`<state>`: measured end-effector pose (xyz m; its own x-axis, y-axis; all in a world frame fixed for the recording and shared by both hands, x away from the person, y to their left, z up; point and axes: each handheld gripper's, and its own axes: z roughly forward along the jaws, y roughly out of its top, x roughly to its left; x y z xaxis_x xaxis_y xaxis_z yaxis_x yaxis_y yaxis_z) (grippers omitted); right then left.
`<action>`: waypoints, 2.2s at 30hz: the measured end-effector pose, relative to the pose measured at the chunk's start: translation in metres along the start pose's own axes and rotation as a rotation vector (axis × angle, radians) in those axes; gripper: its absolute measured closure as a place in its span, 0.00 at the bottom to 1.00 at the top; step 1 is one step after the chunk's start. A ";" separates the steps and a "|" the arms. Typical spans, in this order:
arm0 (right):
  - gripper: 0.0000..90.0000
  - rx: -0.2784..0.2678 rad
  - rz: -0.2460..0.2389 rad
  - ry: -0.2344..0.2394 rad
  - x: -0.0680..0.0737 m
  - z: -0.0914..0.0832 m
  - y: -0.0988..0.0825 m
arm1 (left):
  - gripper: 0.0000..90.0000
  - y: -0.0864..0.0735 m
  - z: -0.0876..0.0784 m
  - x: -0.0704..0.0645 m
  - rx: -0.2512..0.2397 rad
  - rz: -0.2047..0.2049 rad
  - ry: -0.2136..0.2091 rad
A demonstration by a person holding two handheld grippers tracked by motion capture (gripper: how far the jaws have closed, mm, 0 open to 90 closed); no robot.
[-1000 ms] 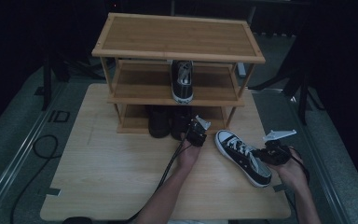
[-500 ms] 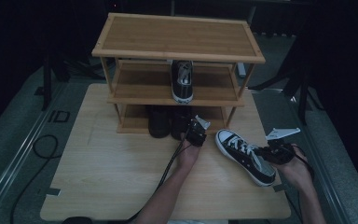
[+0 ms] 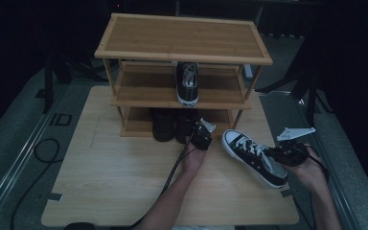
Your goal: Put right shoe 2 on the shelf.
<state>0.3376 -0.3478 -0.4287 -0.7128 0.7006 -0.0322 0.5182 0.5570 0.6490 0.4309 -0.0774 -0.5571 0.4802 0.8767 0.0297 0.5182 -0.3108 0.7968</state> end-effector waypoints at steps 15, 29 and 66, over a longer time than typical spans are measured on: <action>0.99 -0.060 -0.033 0.008 -0.003 -0.023 0.024 | 0.98 0.000 0.000 0.000 -0.001 -0.001 0.000; 0.99 -0.087 -0.068 0.046 -0.010 -0.035 0.037 | 0.98 0.000 0.000 -0.001 -0.003 -0.001 0.003; 0.99 -0.215 -0.006 0.019 0.003 -0.034 0.134 | 0.98 0.000 0.001 -0.001 -0.006 0.000 0.007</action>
<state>0.3887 -0.2860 -0.3158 -0.7254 0.6879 -0.0231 0.4031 0.4518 0.7958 0.4307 -0.0789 -0.5576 0.4747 0.8795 0.0341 0.5138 -0.3084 0.8006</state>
